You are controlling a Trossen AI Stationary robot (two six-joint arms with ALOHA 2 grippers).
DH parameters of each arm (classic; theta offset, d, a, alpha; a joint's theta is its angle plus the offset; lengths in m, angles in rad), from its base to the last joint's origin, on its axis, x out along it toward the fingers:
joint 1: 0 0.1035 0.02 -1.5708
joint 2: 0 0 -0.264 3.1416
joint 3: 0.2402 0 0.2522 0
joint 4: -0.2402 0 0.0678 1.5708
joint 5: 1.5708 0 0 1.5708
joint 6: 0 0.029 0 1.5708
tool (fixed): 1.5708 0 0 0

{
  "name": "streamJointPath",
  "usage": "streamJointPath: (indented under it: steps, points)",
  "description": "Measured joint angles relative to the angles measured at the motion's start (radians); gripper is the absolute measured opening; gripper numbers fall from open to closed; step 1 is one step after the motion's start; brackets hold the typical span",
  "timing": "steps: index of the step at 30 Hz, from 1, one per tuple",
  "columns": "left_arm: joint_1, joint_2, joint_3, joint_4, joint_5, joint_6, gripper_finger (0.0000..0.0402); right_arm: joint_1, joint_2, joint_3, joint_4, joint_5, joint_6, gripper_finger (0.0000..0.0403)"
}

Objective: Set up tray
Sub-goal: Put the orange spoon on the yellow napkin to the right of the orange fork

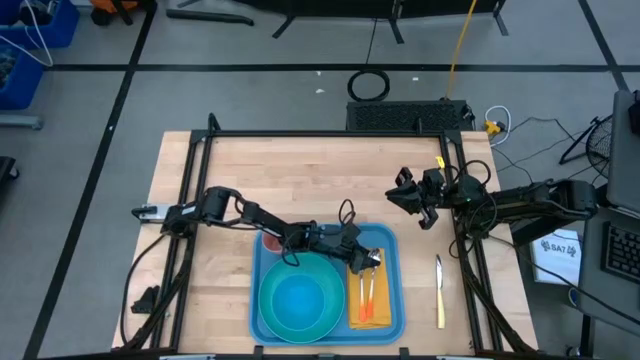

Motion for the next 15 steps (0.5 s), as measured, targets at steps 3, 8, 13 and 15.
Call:
streamJointPath:
  steps: [3,8,13,15]
  points:
    - [0.000,0.000,0.000,-0.004,0.007,0.037,0.0300,0.000,0.000,0.000,0.000,0.000,0.000,0.0050]
    - [0.003,0.001,-0.001,-0.008,-0.004,0.131,0.0301,0.000,0.000,0.000,0.000,0.000,0.000,0.0050]
    - [0.007,0.002,-0.001,-0.013,-0.004,0.198,0.0301,0.000,0.000,0.000,0.000,0.000,0.000,0.0050]
    - [0.007,0.002,-0.002,-0.016,-0.004,0.220,0.0301,0.000,0.000,0.000,-0.002,0.000,0.000,0.0050]
